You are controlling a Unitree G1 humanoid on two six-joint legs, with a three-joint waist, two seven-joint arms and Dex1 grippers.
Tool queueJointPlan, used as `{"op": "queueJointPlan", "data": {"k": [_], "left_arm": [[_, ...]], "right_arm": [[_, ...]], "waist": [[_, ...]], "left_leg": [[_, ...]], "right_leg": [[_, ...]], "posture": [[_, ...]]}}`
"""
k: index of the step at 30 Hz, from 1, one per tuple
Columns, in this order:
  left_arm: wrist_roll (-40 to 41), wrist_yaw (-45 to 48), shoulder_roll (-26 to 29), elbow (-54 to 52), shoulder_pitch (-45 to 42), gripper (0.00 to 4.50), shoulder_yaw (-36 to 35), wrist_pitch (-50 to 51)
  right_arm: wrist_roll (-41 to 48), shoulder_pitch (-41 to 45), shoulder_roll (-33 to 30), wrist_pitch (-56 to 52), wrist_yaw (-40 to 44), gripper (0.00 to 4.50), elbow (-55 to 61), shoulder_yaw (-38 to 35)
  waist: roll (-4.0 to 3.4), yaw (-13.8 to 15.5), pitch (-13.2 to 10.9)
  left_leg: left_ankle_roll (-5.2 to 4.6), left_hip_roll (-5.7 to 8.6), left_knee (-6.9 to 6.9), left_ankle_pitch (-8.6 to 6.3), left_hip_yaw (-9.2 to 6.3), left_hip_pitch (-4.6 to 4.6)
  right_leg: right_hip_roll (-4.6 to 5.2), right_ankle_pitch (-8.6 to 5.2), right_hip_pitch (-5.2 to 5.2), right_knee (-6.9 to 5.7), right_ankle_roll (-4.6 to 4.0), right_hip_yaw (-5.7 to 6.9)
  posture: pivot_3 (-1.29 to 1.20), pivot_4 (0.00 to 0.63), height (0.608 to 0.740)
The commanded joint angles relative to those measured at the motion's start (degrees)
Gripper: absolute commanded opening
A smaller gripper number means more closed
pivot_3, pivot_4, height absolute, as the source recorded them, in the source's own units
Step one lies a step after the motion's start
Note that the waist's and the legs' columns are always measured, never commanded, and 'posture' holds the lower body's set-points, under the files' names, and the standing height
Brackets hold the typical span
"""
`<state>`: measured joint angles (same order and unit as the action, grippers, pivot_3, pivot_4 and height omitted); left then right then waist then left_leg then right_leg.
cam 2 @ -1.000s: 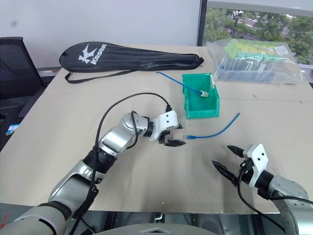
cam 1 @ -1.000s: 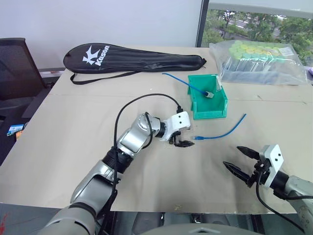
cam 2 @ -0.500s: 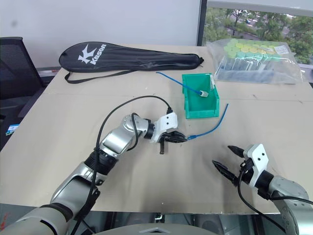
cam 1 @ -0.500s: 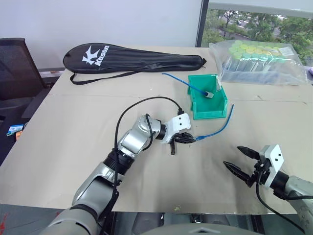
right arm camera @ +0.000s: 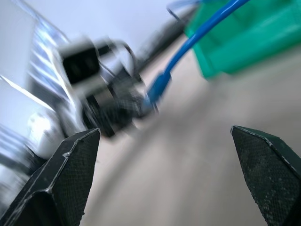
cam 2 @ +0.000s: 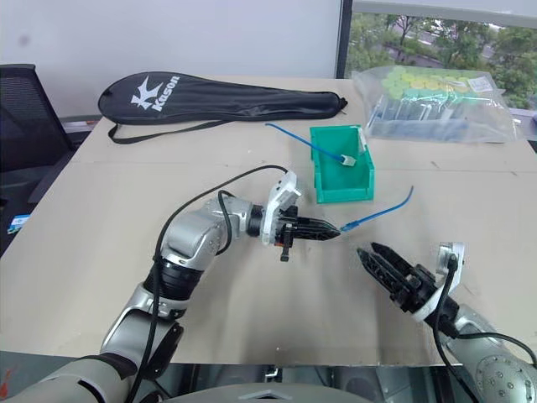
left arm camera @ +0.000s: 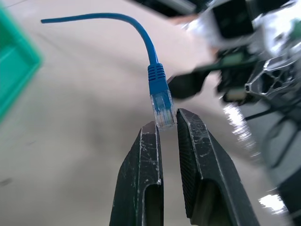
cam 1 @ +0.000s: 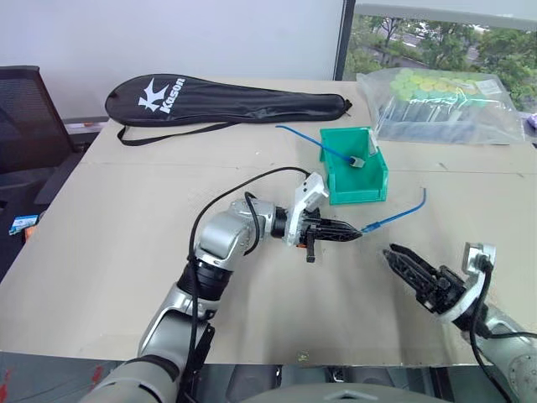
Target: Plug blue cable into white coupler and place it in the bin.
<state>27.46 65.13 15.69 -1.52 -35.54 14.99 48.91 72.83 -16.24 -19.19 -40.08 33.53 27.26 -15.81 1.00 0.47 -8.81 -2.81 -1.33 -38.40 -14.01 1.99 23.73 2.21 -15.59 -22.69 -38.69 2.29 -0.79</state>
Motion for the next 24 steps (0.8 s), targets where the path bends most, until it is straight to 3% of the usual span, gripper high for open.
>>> {"op": "queueJointPlan", "data": {"k": [1, 6, 7, 10, 16, 24], "left_arm": [[4.8, -0.8, -0.3, -2.6, -0.8, 0.03, -2.4, 4.0], [7.2, -1.8, -0.1, -3.5, -0.7, 0.03, -2.4, 6.2], [7.6, -2.0, 0.0, -3.6, -0.7, 0.01, -2.4, 6.4], [8.5, -2.4, 0.2, -3.9, -0.7, 0.0, -2.5, 7.0], [11.0, -2.6, 0.9, -4.1, -0.9, 0.0, -2.8, 8.7], [13.4, -2.7, 1.6, -3.7, -1.1, 0.0, -3.7, 9.1]], "right_arm": [[7.9, 3.1, 1.8, 0.1, -3.5, 4.4, 3.4, 0.6], [6.6, 4.6, 1.9, 0.2, -3.9, 4.4, 5.0, 4.2], [6.8, 4.8, 2.1, 0.6, -4.2, 4.15, 5.0, 4.5], [6.8, 4.7, 1.7, 1.1, -4.0, 3.23, 5.2, 4.6], [7.4, 4.7, 1.4, 1.7, -3.6, 0.18, 5.1, 4.4], [10.7, 4.4, -0.8, 0.7, -0.9, 0.05, 5.3, 3.3]], "waist": [[0.0, 0.0, 0.0], [0.0, 0.2, 0.0], [0.0, 0.2, 0.0], [0.0, 0.2, 0.0], [0.0, 0.2, 0.0], [0.0, 0.2, 0.0]], "left_leg": [[0.0, 0.02, -0.01, 0.0, 0.0, 0.0], [0.0, 0.04, 0.01, 0.0, -0.02, 0.06], [0.0, 0.04, 0.02, 0.0, -0.02, 0.07], [0.0, 0.04, 0.02, 0.0, -0.01, 0.08], [0.0, 0.04, 0.02, 0.0, -0.02, 0.05], [0.0, 0.04, 0.03, 0.0, -0.01, 0.06]], "right_leg": [[-0.03, 0.0, 0.0, 0.0, 0.0, 0.0], [-0.09, -0.01, 0.0, 0.08, 0.01, 0.04], [-0.09, -0.01, 0.0, 0.11, 0.01, 0.04], [-0.09, -0.01, 0.0, 0.12, 0.01, 0.04], [-0.1, -0.01, 0.0, 0.1, 0.01, 0.03], [-0.1, -0.01, 0.0, 0.14, 0.01, 0.03]], "posture": [[0.0, 0.15, 0.74], [0.0, 0.15, 0.74], [0.0, 0.15, 0.74], [0.0, 0.15, 0.74], [0.0, 0.15, 0.74], [0.0, 0.15, 0.74]]}}
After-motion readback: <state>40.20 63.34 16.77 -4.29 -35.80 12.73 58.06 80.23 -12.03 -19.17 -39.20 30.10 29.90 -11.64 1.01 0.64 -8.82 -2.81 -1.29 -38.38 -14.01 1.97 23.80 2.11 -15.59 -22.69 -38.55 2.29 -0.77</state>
